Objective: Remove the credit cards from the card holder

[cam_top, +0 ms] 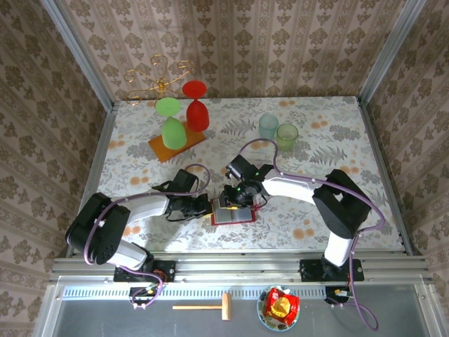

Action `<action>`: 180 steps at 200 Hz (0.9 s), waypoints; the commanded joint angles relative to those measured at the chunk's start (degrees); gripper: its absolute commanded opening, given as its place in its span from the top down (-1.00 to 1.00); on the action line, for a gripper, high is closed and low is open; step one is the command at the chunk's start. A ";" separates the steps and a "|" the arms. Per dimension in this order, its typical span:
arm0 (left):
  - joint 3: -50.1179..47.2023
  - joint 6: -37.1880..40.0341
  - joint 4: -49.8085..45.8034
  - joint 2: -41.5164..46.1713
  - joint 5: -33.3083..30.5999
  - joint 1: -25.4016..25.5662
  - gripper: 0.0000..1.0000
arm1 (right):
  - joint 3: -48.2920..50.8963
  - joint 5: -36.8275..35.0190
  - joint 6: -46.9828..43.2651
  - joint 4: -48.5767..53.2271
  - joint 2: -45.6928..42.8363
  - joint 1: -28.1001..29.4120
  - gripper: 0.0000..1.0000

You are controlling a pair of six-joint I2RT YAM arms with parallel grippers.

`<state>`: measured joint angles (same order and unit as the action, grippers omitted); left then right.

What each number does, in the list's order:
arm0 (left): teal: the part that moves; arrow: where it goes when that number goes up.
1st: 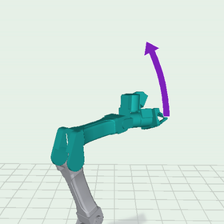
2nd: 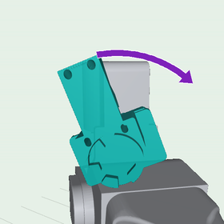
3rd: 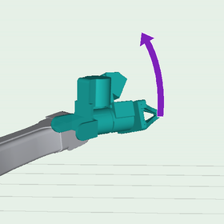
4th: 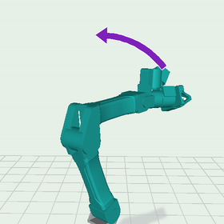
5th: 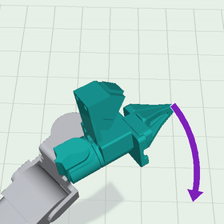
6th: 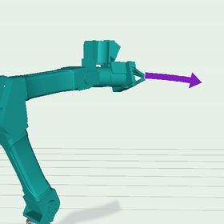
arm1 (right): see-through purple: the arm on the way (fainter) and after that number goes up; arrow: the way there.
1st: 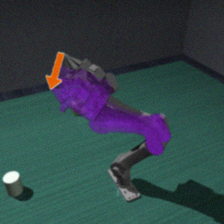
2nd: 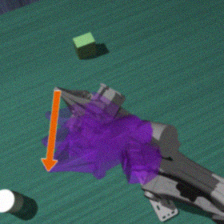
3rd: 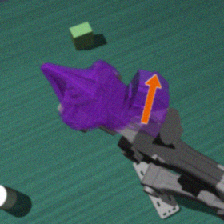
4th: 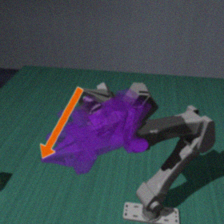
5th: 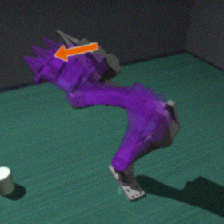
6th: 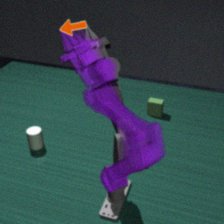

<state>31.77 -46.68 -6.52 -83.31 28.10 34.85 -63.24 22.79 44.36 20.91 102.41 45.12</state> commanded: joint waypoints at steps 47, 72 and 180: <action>-1.10 0.62 -1.34 -0.95 0.37 0.17 0.96 | -0.66 -1.30 1.40 1.35 2.80 1.54 0.33; -1.09 0.69 -1.47 -0.81 0.29 0.22 0.96 | -0.83 -1.59 1.43 1.45 3.31 1.55 0.32; -1.14 0.70 -1.90 -0.80 0.18 0.22 0.96 | -0.15 -5.11 0.88 4.09 2.25 1.40 0.29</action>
<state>31.62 -46.68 -6.31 -83.31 28.32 34.85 -63.26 20.62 45.21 22.26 105.16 46.28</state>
